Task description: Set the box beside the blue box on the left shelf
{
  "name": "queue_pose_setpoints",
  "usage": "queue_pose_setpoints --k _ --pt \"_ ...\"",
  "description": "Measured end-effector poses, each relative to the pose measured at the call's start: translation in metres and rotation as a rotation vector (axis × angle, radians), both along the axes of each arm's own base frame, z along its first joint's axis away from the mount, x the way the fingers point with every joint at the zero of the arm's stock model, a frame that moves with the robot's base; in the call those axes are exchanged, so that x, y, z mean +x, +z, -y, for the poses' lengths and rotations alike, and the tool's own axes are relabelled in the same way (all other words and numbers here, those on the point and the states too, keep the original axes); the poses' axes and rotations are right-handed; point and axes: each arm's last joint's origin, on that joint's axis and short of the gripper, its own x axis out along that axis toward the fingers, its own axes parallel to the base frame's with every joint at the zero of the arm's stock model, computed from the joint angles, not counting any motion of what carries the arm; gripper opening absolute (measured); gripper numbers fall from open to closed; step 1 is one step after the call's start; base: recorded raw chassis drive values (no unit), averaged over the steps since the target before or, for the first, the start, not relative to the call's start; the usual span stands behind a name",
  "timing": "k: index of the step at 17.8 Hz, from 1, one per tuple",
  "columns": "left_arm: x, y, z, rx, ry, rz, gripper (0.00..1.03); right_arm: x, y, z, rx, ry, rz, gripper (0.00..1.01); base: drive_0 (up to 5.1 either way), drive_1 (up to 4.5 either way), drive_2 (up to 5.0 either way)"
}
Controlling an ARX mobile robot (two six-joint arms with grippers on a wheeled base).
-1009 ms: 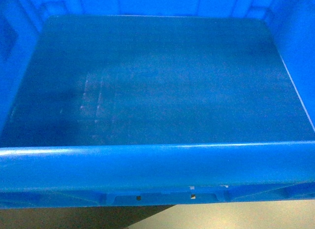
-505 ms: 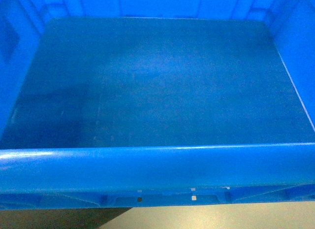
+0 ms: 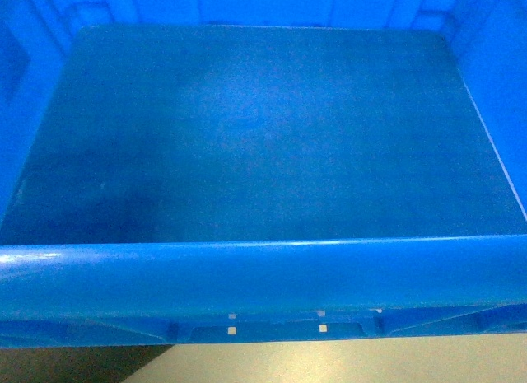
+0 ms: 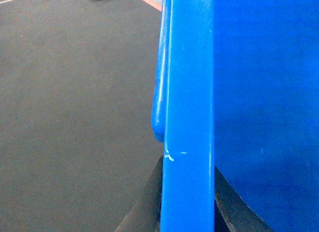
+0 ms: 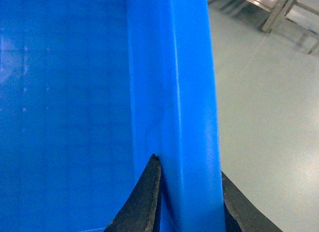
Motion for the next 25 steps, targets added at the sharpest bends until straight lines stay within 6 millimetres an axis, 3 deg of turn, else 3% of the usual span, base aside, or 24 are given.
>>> queue_pose_setpoints --k 25 --pt "-0.0001 0.0001 -0.0001 0.000 0.000 0.001 0.11 -0.0001 -0.0001 0.0001 -0.002 -0.001 -0.002 0.17 -1.6 -1.61 -1.6"
